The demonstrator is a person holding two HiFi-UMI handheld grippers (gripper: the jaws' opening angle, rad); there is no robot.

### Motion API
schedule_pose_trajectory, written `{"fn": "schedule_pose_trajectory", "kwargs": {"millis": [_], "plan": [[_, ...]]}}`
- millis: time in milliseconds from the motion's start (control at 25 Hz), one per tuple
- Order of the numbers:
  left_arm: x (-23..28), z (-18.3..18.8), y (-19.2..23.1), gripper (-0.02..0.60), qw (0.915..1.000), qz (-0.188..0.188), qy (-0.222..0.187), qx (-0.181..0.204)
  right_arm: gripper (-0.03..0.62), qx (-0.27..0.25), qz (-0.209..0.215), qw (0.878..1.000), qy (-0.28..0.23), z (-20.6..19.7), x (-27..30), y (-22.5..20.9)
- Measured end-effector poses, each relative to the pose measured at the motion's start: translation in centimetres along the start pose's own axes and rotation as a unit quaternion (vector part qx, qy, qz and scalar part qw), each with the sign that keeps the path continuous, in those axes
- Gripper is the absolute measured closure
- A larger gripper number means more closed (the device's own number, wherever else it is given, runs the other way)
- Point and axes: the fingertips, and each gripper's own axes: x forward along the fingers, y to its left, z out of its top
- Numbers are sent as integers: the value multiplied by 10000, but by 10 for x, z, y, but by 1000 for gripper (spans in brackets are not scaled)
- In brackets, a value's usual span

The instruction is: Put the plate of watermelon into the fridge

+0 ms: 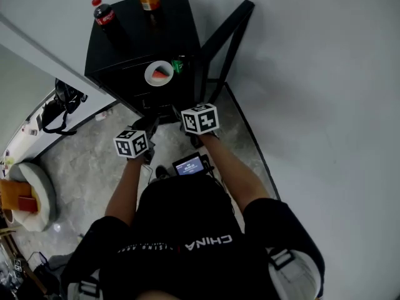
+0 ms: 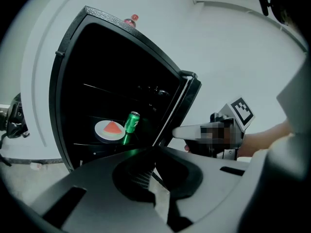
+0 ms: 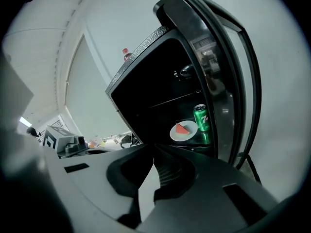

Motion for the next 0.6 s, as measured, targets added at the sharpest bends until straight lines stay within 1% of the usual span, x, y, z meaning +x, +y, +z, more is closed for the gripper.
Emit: {"fn": "schedule_pose_trajectory", "kwargs": {"millis": [120,200,400,520,600], "plan": [[-7,-15,-8,569,9999,75,93,7,576,47,64,9999,122,-15,-2,1],[-14,-28,-13,568,9999,52,125,-47,576,57,109,9998,172,-25,-5,3],[-34,-54,-17,569,9993,78,52,-359,576,37,127,9997,182,-46,-28,12],[-51,-61,-21,569,9992,-8,5,-400,576,51,94,9998,163,-58,-41,25],[-68,-66,-25,569,9992,-179,46,-367,576,5,35,9998,192,-66,-43,41]]}}
